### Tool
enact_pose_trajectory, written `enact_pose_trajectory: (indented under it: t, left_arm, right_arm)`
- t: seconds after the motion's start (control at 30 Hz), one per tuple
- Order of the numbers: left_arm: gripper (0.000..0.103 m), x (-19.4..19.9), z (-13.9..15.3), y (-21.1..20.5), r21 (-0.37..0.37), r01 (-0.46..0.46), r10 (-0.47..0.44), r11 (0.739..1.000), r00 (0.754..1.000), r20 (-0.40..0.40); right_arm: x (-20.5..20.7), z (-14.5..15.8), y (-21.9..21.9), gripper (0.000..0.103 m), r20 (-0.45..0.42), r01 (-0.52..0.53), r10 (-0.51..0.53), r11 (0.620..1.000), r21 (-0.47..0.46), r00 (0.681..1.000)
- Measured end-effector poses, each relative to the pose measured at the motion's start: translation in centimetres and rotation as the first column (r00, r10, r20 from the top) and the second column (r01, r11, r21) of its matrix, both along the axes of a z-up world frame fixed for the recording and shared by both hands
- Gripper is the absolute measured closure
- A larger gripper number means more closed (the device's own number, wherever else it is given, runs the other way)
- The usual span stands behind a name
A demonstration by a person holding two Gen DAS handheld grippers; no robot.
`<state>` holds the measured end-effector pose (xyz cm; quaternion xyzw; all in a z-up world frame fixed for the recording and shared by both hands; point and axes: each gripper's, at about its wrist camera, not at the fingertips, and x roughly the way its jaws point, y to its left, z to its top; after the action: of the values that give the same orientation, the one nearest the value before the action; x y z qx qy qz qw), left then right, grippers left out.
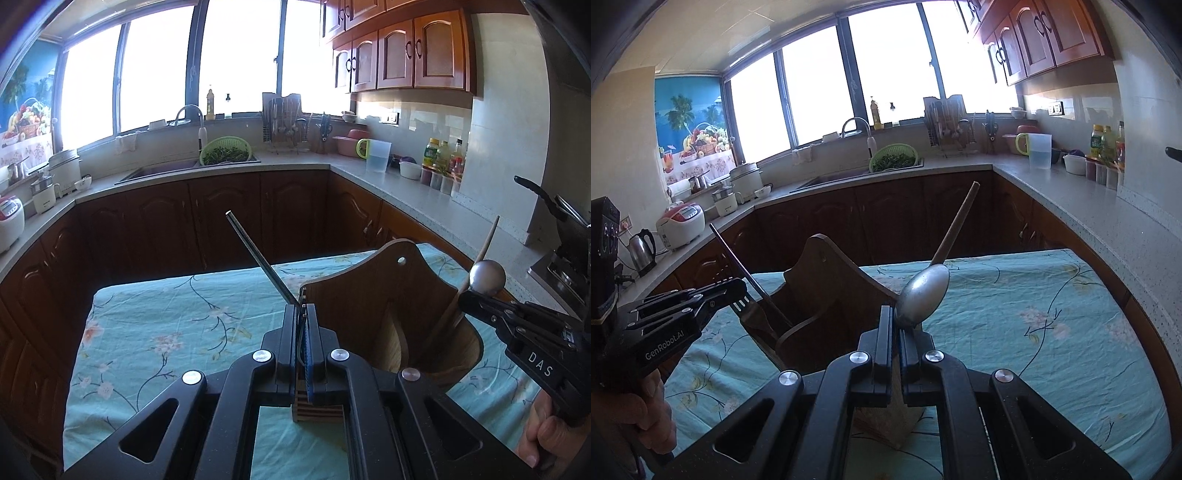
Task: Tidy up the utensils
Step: 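Open both tools to leave the fork and spoon in the holder, then grasp a wooden chopstick with the left tool while the right tool grasps a metal chopstick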
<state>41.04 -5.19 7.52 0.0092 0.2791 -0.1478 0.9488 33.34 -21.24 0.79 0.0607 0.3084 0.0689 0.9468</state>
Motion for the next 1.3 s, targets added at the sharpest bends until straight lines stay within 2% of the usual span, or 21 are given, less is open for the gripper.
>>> enact_pose_trajectory:
  t: [0.17, 0.2, 0.23, 0.3, 0.43, 0.47, 0.5, 0.53, 0.57, 0.6, 0.7, 0.9, 1.1, 1.3]
  left_arm:
    - [0.098, -1.2, -0.1, 0.5, -0.032, -0.004, 0.004, 0.999, 1.000, -0.019]
    - [0.096, -1.5, -0.1, 0.7, -0.046, -0.004, 0.003, 0.999, 1.000, -0.021]
    - [0.094, -1.7, 0.1, 0.9, -0.057, -0.008, 0.007, 0.998, 1.000, -0.020]
    - [0.078, -2.4, 0.6, 1.6, -0.075, -0.024, 0.023, 0.997, 1.000, -0.009]
    - [0.064, -4.4, 1.4, 3.1, -0.115, -0.051, 0.052, 0.992, 0.999, 0.011]
    - [0.051, -5.0, 1.5, 3.6, -0.125, -0.064, 0.066, 0.990, 0.998, 0.013]
    - [0.034, -5.6, 1.6, 4.0, -0.135, -0.081, 0.084, 0.988, 0.996, 0.015]
    - [0.026, -6.5, 1.4, 4.5, -0.147, -0.100, 0.104, 0.984, 0.994, 0.016]
    - [0.016, -7.4, 1.3, 4.9, -0.160, -0.116, 0.120, 0.980, 0.993, 0.019]
    - [0.014, -8.2, 1.2, 5.3, -0.173, -0.124, 0.130, 0.977, 0.991, 0.021]
    - [0.014, -10.6, 0.5, 6.2, -0.195, -0.139, 0.144, 0.971, 0.990, 0.008]
    - [0.014, -15.1, -1.0, 7.3, -0.218, -0.163, 0.159, 0.962, 0.987, -0.034]
    - [0.014, -18.9, -2.1, 8.5, -0.249, -0.188, 0.167, 0.950, 0.981, -0.101]
    - [0.014, -22.2, -3.1, 8.6, -0.246, -0.190, 0.159, 0.950, 0.977, -0.141]
  right_arm:
    - [-0.2, 0.5, -0.5, 0.093, 0.001, 0.008, -0.008, 1.000, 0.026, 1.000]
    - [-0.4, 0.7, -0.8, 0.089, 0.006, 0.012, -0.012, 0.999, 0.037, 1.000]
    - [-0.6, 1.0, -1.1, 0.080, 0.013, 0.017, -0.017, 0.999, 0.051, 1.000]
    - [-1.2, 1.6, -1.6, 0.066, 0.028, 0.027, -0.030, 0.996, 0.079, 0.999]
    - [-2.8, 2.9, -2.7, 0.049, 0.062, 0.046, -0.055, 0.990, 0.135, 0.997]
    - [-3.3, 3.2, -2.9, 0.045, 0.069, 0.051, -0.062, 0.987, 0.150, 0.996]
    - [-3.9, 3.4, -3.2, 0.032, 0.077, 0.056, -0.070, 0.985, 0.164, 0.995]
    - [-4.5, 3.6, -3.5, 0.017, 0.088, 0.061, -0.077, 0.983, 0.176, 0.993]
    - [-5.2, 3.8, -3.7, 0.012, 0.100, 0.063, -0.083, 0.981, 0.185, 0.992]
    - [-5.9, 4.0, -3.9, 0.007, 0.111, 0.070, -0.092, 0.979, 0.189, 0.990]
    - [-7.9, 4.1, -4.3, 0.004, 0.118, 0.080, -0.105, 0.976, 0.202, 0.987]
    - [-12.0, 3.7, -5.1, 0.004, 0.105, 0.098, -0.125, 0.969, 0.227, 0.987]
    - [-15.9, 2.8, -5.8, 0.004, 0.069, 0.118, -0.139, 0.963, 0.243, 0.988]
    - [-19.1, 0.9, -6.2, 0.004, 0.016, 0.147, -0.157, 0.953, 0.264, 0.988]
